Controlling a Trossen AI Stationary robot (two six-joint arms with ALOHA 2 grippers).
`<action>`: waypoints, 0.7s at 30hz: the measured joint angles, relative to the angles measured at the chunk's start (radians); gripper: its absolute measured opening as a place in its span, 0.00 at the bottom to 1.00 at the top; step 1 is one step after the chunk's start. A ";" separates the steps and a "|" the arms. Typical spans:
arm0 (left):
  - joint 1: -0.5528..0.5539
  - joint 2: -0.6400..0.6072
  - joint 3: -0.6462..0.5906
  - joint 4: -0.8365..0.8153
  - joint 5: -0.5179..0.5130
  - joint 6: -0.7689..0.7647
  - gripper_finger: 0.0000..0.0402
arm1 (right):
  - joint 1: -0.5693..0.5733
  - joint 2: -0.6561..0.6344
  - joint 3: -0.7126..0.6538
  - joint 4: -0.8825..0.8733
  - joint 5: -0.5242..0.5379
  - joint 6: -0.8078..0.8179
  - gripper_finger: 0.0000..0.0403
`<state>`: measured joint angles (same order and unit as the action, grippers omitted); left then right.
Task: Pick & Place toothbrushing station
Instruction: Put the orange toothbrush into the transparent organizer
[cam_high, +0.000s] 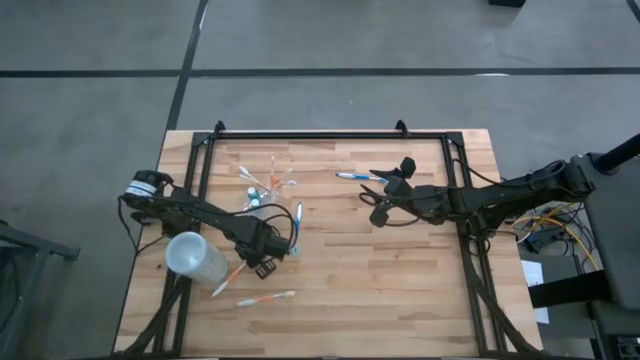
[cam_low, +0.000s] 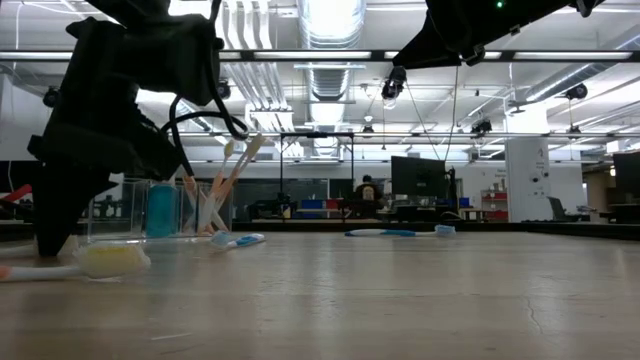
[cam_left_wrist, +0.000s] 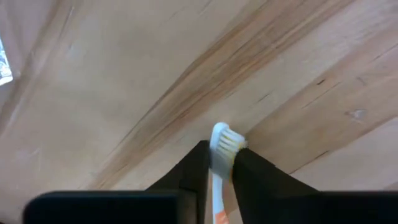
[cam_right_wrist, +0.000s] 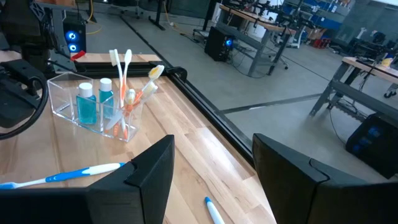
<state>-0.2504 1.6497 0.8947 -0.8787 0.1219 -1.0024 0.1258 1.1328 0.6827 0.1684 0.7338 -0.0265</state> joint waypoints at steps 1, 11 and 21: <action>0.000 0.000 0.000 0.000 0.000 0.000 0.14 | 0.000 0.000 0.000 0.000 0.000 0.000 0.52; -0.002 0.001 0.005 0.001 -0.001 -0.009 0.09 | 0.000 0.000 0.000 0.000 0.000 0.000 0.52; -0.015 -0.059 0.048 -0.008 -0.024 -0.028 0.09 | 0.000 0.000 0.000 0.000 0.000 0.000 0.52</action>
<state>-0.2650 1.5902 0.9431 -0.8868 0.0978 -1.0302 0.1261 1.1328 0.6827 0.1684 0.7338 -0.0265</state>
